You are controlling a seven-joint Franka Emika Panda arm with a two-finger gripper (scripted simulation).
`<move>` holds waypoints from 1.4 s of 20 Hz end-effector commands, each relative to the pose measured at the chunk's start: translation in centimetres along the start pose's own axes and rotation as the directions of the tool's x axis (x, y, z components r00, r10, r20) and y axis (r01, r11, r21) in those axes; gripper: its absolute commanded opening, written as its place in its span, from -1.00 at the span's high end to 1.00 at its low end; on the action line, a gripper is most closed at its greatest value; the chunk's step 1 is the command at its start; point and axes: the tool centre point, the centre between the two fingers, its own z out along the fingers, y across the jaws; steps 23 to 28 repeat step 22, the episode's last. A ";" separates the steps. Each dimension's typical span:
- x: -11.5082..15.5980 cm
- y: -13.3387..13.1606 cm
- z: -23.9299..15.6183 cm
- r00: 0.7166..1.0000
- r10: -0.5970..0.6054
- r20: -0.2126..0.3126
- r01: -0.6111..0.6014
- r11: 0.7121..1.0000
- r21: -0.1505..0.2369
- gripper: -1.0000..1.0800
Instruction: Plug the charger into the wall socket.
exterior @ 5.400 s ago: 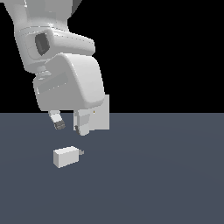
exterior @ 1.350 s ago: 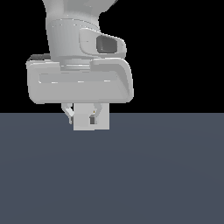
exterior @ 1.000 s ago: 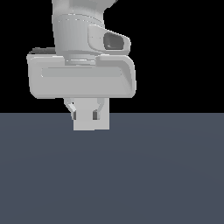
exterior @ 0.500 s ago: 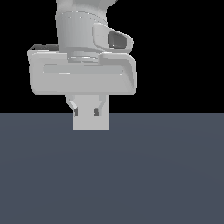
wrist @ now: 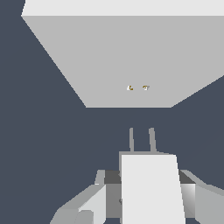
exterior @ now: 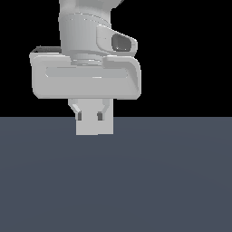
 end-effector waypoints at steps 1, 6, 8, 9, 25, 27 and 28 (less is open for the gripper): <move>0.4 0.0 0.1 1.000 0.000 0.000 0.000 1.000 0.001 1.00; 2.0 0.0 0.5 1.000 0.000 0.000 0.000 1.000 0.001 1.00; 2.8 0.0 0.7 1.000 0.000 0.000 0.000 1.000 0.001 1.00; 3.1 0.0 0.8 1.000 0.000 0.000 0.000 1.000 0.001 1.00; 4.6 0.0 1.3 1.000 0.000 0.000 0.000 1.000 0.001 1.00; 4.6 0.0 1.3 1.000 0.000 0.000 0.000 1.000 0.001 1.00; 4.6 0.0 1.3 1.000 0.000 0.000 0.000 1.000 0.001 1.00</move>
